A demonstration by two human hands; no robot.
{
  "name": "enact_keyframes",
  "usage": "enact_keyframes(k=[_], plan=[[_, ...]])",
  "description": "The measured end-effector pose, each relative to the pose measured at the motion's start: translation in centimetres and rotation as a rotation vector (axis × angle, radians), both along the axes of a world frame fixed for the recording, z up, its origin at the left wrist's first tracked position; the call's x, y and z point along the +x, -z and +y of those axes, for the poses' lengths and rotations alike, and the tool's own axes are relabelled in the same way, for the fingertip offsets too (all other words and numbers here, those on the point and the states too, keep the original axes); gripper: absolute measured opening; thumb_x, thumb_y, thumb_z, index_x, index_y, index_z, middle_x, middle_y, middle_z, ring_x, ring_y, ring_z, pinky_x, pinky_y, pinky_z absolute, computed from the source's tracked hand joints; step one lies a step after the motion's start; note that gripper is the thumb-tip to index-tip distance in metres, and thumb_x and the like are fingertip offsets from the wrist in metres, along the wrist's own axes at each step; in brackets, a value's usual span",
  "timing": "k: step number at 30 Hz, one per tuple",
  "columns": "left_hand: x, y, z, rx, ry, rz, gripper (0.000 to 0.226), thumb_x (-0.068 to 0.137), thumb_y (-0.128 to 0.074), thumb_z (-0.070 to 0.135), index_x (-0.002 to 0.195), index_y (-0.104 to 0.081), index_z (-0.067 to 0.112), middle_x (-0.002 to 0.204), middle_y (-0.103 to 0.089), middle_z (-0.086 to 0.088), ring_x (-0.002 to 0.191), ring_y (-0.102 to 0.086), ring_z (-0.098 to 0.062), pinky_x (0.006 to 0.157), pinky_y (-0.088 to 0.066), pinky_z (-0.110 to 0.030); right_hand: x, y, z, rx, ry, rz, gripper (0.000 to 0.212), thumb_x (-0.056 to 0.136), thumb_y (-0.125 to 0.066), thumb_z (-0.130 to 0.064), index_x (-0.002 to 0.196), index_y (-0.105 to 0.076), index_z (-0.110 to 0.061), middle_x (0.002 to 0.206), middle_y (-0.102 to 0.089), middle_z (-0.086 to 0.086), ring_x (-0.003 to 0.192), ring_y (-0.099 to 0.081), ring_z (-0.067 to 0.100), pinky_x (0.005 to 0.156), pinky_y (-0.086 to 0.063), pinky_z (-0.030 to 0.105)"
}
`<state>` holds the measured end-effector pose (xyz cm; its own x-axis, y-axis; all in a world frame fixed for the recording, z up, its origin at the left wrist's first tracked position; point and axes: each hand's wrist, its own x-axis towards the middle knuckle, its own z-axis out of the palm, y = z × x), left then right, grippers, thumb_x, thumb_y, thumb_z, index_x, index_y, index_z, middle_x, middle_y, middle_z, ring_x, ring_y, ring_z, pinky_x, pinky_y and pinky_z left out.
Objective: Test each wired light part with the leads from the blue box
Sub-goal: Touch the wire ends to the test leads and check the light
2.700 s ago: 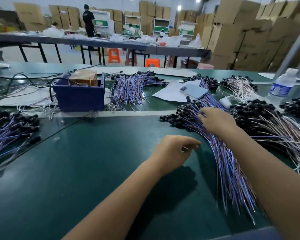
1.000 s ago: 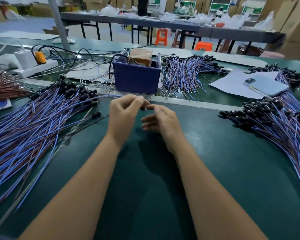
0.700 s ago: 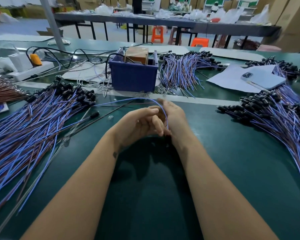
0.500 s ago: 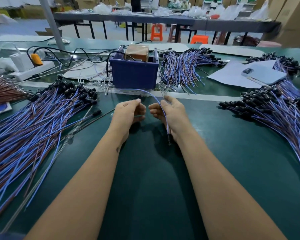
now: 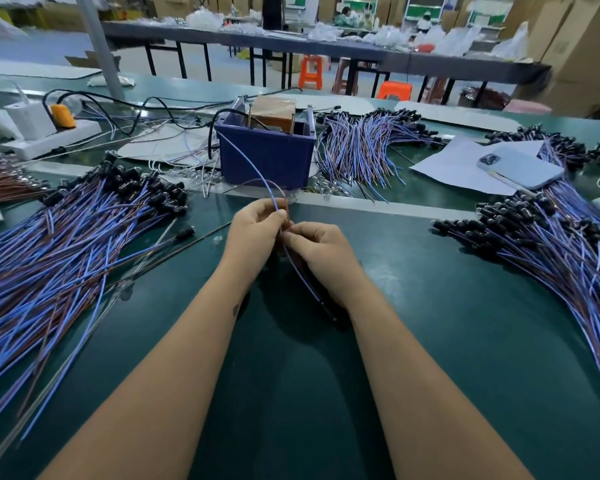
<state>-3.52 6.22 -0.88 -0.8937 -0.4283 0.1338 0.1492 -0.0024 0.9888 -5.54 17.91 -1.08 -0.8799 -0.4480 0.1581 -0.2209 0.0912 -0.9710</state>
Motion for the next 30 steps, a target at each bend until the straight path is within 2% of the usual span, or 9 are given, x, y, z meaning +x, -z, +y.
enact_keyframes(k=[3, 5, 11, 16, 19, 21, 24, 27, 30], plan=[[-0.1, -0.3, -0.3, 0.069, -0.027, -0.009, 0.021, 0.094, -0.047, 0.002, 0.098, -0.065, 0.013, 0.068, -0.064, -0.001, 0.058, -0.060, -0.007, 0.053, -0.050, -0.019, 0.1, 0.1, 0.0, 0.049, -0.006, 0.032, 0.017, 0.092, -0.062, -0.009, 0.081, -0.073, -0.016, 0.062, -0.063, -0.014, 0.058, -0.051, -0.002, 0.060, -0.042, 0.014], [0.1, -0.5, -0.4, 0.128, -0.018, -0.003, 0.023, 0.096, -0.045, 0.006, 0.096, -0.067, 0.013, 0.065, -0.065, 0.001, 0.058, -0.061, -0.008, 0.051, -0.049, -0.019, 0.3, 0.1, 0.0, 0.111, -0.011, 0.093, 0.021, 0.091, -0.062, -0.012, 0.075, -0.070, -0.022, 0.055, -0.058, -0.017, 0.054, -0.047, -0.004, 0.057, -0.039, 0.015], [1.1, -0.5, -1.1, 0.176, 0.010, 0.031, 0.024, 0.096, -0.047, 0.020, 0.094, -0.071, 0.019, 0.066, -0.067, 0.006, 0.061, -0.057, -0.006, 0.053, -0.044, -0.020, 1.0, 0.4, -0.4, 0.250, 0.009, 0.191, 0.014, 0.089, -0.063, -0.015, 0.081, -0.071, -0.007, 0.075, -0.068, 0.010, 0.067, -0.053, 0.010, 0.065, -0.044, 0.028], [1.1, -0.6, -1.4, 0.253, 0.004, 0.059, 0.021, 0.098, -0.050, 0.012, 0.088, -0.069, 0.015, 0.060, -0.064, 0.006, 0.051, -0.053, -0.003, 0.045, -0.040, -0.015, 1.0, 0.2, -0.3, 0.245, -0.009, 0.214, 0.024, 0.090, -0.063, -0.022, 0.076, -0.068, -0.004, 0.063, -0.056, 0.002, 0.061, -0.046, 0.010, 0.060, -0.038, 0.028], [1.1, -0.7, -1.1, 0.285, 0.075, 0.024, 0.020, 0.097, -0.053, 0.009, 0.086, -0.069, 0.012, 0.058, -0.063, 0.005, 0.050, -0.052, -0.004, 0.045, -0.040, -0.013, 0.5, 0.2, -0.2, 0.093, 0.065, 0.098, 0.028, 0.095, -0.057, -0.028, 0.074, -0.062, -0.010, 0.068, -0.057, 0.001, 0.062, -0.047, 0.012, 0.064, -0.040, 0.030], [1.2, -0.7, -0.9, 0.231, 0.209, -0.015, 0.021, 0.096, -0.053, 0.008, 0.086, -0.070, 0.011, 0.060, -0.064, 0.004, 0.053, -0.054, -0.005, 0.046, -0.042, -0.012, 0.1, 0.1, -0.1, -0.040, 0.108, -0.016, 0.025, 0.097, -0.053, -0.028, 0.078, -0.063, -0.016, 0.073, -0.061, 0.001, 0.064, -0.049, 0.013, 0.063, -0.042, 0.029], [1.5, -0.5, -0.2, 0.016, 0.373, -0.047, 0.019, 0.097, -0.054, 0.009, 0.089, -0.070, 0.012, 0.064, -0.067, 0.005, 0.056, -0.060, -0.003, 0.050, -0.045, -0.013, -0.3, 0.3, -0.1, -0.206, 0.107, -0.104, 0.027, 0.100, -0.049, -0.018, 0.081, -0.067, -0.008, 0.070, -0.056, 0.009, 0.062, -0.051, 0.015, 0.059, -0.046, 0.030], [1.4, -0.1, 0.4, -0.144, 0.355, -0.045, 0.018, 0.097, -0.055, 0.010, 0.089, -0.070, 0.016, 0.067, -0.069, 0.007, 0.060, -0.062, -0.003, 0.052, -0.047, -0.014, -0.5, 0.6, -0.1, -0.222, 0.143, -0.089, 0.027, 0.096, -0.052, -0.011, 0.073, -0.067, -0.009, 0.058, -0.054, 0.004, 0.055, -0.050, 0.015, 0.057, -0.047, 0.032], [1.3, 0.3, 0.5, -0.211, 0.295, -0.034, 0.016, 0.097, -0.057, 0.009, 0.090, -0.071, 0.015, 0.070, -0.069, 0.003, 0.061, -0.061, -0.009, 0.051, -0.049, -0.019, -0.7, 0.6, -0.1, -0.222, 0.197, -0.066, 0.023, 0.093, -0.056, -0.007, 0.074, -0.069, -0.012, 0.060, -0.061, -0.001, 0.056, -0.054, 0.011, 0.056, -0.049, 0.027]])
